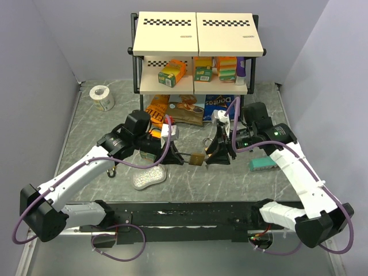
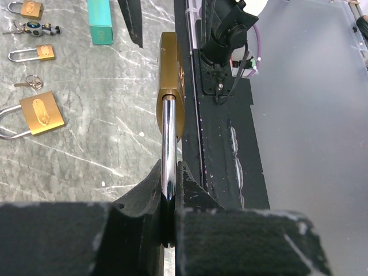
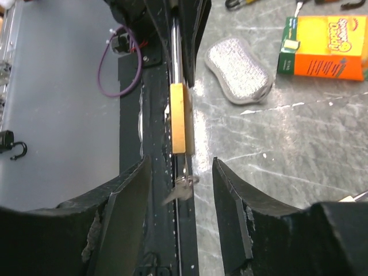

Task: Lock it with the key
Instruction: Lock the lock.

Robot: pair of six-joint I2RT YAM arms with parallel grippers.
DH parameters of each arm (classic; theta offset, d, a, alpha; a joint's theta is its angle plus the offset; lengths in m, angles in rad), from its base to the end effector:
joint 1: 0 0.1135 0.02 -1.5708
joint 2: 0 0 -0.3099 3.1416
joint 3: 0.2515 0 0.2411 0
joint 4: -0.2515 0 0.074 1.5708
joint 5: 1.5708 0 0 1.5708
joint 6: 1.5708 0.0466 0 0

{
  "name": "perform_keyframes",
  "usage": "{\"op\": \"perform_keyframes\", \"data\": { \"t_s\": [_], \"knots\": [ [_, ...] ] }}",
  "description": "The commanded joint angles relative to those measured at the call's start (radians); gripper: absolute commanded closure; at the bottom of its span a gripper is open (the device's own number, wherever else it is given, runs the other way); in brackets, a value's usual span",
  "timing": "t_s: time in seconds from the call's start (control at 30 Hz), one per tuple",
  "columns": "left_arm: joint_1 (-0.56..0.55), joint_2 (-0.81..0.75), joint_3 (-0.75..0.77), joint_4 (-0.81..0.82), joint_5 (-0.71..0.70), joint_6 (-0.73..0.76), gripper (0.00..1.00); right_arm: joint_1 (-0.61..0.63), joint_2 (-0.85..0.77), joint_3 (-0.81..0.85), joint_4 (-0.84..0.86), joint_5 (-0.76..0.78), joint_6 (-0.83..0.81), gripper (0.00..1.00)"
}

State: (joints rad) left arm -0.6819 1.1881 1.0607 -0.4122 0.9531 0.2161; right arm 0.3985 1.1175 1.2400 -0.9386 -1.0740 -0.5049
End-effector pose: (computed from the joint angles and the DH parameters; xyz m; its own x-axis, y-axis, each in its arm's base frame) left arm 0.1547 -0.1746 0.3789 -0.1949 0.3182 -0.9278 0.9724 -0.0608 -0.2252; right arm 0.1451 0.1055 0.4101 -0.2297 -0.3468 -0.9094 -0.9724 0.0432 0.2291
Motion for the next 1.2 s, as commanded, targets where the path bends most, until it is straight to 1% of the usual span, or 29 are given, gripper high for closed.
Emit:
{"op": "perform_keyframes", "data": {
  "t_s": [0.0, 0.1, 0.2, 0.3, 0.33, 0.4, 0.43, 0.47, 0.5, 0.6, 0.7, 0.8, 0.9, 0.93, 0.97, 1.0, 1.03, 1.07, 1.17],
  "knots": [
    [0.001, -0.044, 0.033, 0.069, 0.052, 0.019, 0.99, -0.001, 0.015, 0.019, -0.062, -0.003, -0.095, 0.46],
    [0.002, -0.045, 0.033, 0.07, 0.058, 0.016, 0.99, 0.002, 0.028, 0.013, -0.042, 0.008, -0.096, 0.46],
    [0.002, -0.044, 0.041, 0.059, 0.056, 0.023, 0.99, 0.013, 0.045, 0.029, -0.035, 0.009, -0.092, 0.53],
    [0.011, -0.042, 0.038, 0.065, 0.064, 0.008, 0.99, 0.019, 0.053, 0.03, -0.043, 0.009, -0.104, 0.65],
    [0.021, -0.042, 0.038, 0.066, 0.067, 0.006, 0.99, 0.02, 0.051, 0.029, -0.049, 0.009, -0.113, 0.72],
    [0.031, -0.041, 0.038, 0.066, 0.072, 0.003, 0.99, 0.019, 0.051, 0.024, -0.071, 0.013, -0.138, 0.82],
    [0.044, -0.039, 0.038, 0.062, 0.075, 0.008, 0.99, 0.017, 0.051, 0.024, -0.08, 0.011, -0.147, 0.91],
    [0.053, -0.039, 0.038, 0.056, 0.078, 0.014, 0.99, 0.019, 0.051, 0.026, -0.084, 0.009, -0.155, 0.97],
    [0.061, -0.036, 0.038, 0.05, 0.082, 0.019, 0.99, 0.017, 0.051, 0.029, -0.106, 0.012, -0.161, 1.0],
    [0.09, -0.031, 0.045, -0.002, 0.095, 0.064, 0.99, 0.0, 0.042, 0.027, -0.12, 0.026, -0.181, 1.0],
    [0.133, -0.027, 0.047, -0.065, 0.101, 0.126, 0.99, -0.053, 0.047, 0.019, -0.146, 0.028, -0.205, 1.0],
    [0.18, -0.021, 0.044, -0.143, 0.102, 0.218, 0.99, -0.099, 0.065, 0.004, -0.151, 0.037, -0.21, 1.0],
    [0.228, -0.007, 0.035, -0.171, 0.102, 0.256, 0.99, -0.113, 0.085, -0.04, -0.04, 0.103, -0.135, 1.0],
    [0.241, -0.002, 0.033, -0.174, 0.099, 0.264, 0.99, -0.112, 0.091, -0.075, 0.004, 0.159, -0.062, 1.0],
    [0.246, 0.007, 0.027, -0.171, 0.098, 0.263, 0.99, -0.106, 0.113, -0.095, 0.117, 0.19, -0.014, 1.0],
    [0.248, 0.013, 0.024, -0.157, 0.093, 0.256, 0.99, -0.099, 0.129, -0.109, 0.157, 0.216, 0.029, 1.0],
    [0.248, 0.016, 0.021, -0.148, 0.081, 0.238, 0.99, -0.093, 0.149, -0.122, 0.187, 0.262, 0.084, 1.0],
    [0.249, 0.021, 0.01, -0.134, 0.073, 0.226, 0.99, -0.073, 0.198, -0.125, 0.248, 0.282, 0.113, 1.0],
    [0.251, 0.027, -0.018, -0.103, 0.044, 0.21, 0.99, -0.056, 0.281, -0.145, 0.338, 0.368, 0.207, 1.0]
  ]
}}
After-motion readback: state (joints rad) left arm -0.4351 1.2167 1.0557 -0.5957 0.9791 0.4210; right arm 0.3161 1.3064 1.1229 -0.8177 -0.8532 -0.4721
